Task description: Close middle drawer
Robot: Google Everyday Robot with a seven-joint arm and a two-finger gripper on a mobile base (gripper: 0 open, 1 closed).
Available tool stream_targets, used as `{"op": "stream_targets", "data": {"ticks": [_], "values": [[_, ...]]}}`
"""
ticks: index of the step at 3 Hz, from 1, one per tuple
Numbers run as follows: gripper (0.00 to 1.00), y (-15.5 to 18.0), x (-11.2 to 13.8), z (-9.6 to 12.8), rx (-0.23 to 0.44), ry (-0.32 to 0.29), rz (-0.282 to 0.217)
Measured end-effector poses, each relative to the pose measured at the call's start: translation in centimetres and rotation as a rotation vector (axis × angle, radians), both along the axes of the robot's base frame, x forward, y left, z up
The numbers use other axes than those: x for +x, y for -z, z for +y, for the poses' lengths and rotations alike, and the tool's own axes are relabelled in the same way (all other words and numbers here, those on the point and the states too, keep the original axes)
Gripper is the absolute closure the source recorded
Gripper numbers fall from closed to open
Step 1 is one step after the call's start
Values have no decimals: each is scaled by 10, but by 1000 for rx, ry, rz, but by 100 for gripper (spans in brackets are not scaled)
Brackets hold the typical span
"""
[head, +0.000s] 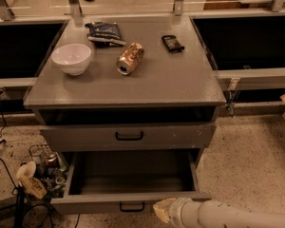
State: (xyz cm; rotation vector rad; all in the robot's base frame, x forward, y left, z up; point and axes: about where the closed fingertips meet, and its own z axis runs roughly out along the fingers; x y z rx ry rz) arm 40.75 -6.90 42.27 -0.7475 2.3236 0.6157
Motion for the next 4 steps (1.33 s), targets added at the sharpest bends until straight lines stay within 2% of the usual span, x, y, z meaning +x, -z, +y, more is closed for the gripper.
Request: {"op": "stream_targets", "data": {"ticks": [1,2,3,4], "values": [[12,0,0,0,0,0,0],[0,0,0,0,0,0,0],[3,0,0,0,0,0,0],[26,0,0,0,0,0,0]]}}
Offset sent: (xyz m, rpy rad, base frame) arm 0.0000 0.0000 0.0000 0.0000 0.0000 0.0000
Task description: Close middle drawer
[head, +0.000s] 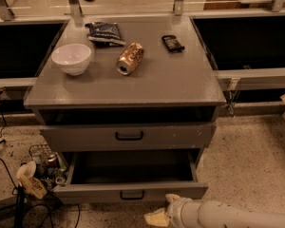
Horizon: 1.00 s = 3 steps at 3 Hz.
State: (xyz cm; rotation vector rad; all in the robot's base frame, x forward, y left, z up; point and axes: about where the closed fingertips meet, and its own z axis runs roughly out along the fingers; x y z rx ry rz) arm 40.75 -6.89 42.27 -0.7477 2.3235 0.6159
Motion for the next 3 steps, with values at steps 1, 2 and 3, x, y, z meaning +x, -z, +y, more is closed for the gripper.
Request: {"op": "stream_targets", "data": {"ticks": [1,2,3], "values": [[57,0,0,0,0,0,0],[80,0,0,0,0,0,0],[100,1,4,1,9,8,-4]]}}
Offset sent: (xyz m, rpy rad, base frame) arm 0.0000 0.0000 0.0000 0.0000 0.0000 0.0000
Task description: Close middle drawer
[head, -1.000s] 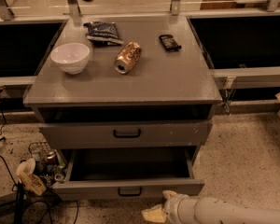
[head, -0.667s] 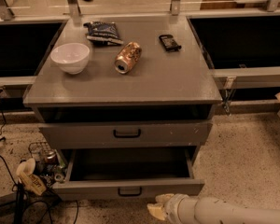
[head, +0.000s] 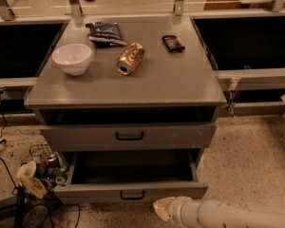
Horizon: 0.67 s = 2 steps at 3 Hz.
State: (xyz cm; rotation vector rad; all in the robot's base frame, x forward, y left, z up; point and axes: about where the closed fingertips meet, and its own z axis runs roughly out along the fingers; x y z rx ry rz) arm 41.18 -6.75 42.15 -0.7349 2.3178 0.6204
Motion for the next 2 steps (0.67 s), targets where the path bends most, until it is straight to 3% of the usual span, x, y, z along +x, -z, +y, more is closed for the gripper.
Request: {"op": "stream_targets", "data": {"ticks": [2], "values": [[100,5,42,10,70,52,-66]]}}
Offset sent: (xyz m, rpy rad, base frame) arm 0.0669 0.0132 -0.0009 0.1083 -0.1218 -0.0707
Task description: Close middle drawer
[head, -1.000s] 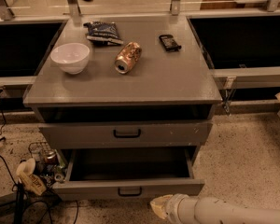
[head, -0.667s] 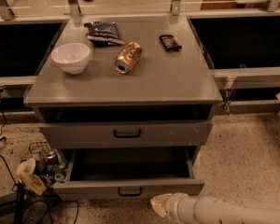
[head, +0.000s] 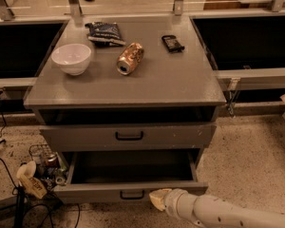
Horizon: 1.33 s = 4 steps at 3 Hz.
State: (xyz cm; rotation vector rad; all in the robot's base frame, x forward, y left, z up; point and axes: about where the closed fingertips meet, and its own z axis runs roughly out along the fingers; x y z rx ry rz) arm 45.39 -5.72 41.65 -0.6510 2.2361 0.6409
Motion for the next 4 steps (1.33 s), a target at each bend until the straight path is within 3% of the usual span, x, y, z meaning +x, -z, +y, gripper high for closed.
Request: {"op": "stream_targets", "data": {"ticks": [1,2,4], "values": [[83,0,2,0,3,2,-2],[52,0,2,0,3,2,-2],[5,0,2,1,3,2,-2]]}}
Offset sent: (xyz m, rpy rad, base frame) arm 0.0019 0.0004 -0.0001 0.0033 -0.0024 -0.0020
